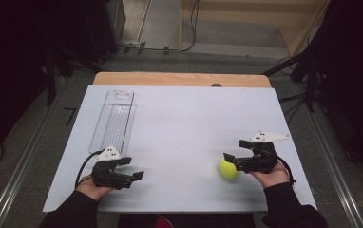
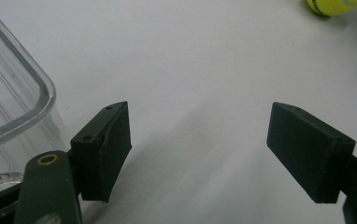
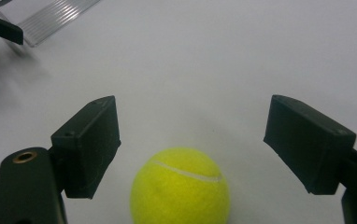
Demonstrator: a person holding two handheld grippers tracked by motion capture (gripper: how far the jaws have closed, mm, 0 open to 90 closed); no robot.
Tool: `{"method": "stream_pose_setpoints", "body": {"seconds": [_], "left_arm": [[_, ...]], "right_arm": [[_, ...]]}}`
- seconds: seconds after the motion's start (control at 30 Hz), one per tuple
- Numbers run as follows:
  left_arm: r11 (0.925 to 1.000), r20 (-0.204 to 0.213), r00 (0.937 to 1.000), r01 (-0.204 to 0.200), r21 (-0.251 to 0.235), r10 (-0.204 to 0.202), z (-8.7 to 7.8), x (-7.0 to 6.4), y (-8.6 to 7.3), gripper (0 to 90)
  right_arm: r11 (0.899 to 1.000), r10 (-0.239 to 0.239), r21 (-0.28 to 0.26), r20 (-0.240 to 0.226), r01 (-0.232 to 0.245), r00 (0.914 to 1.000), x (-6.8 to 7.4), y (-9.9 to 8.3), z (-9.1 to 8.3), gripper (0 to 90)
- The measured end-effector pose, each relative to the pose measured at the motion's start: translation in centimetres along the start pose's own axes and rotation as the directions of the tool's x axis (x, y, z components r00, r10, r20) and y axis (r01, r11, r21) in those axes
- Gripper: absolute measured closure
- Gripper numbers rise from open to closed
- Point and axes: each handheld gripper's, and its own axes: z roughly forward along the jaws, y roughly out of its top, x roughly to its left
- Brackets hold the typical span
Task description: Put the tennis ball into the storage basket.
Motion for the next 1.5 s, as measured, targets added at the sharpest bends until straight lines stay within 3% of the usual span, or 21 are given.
{"method": "stream_pose_setpoints", "body": {"seconds": [0.87, 1.5], "left_arm": [[1.0000, 0.001, 1.0000, -0.003, 0.000, 0.003, 0.0, 0.0, 0.0, 22.7], [1.0000, 0.003, 1.0000, -0.002, -0.001, 0.002, -0.1, 0.0, 0.0, 22.7]], "right_arm": [[0.999, 0.031, 0.045, -0.014, -0.031, 0.9994, -0.1, -1.7, 1.7, 15.4], [0.992, 0.032, 0.122, -0.027, -0.028, 0.9991, 0.1, -3.1, 3.1, 14.9]]}}
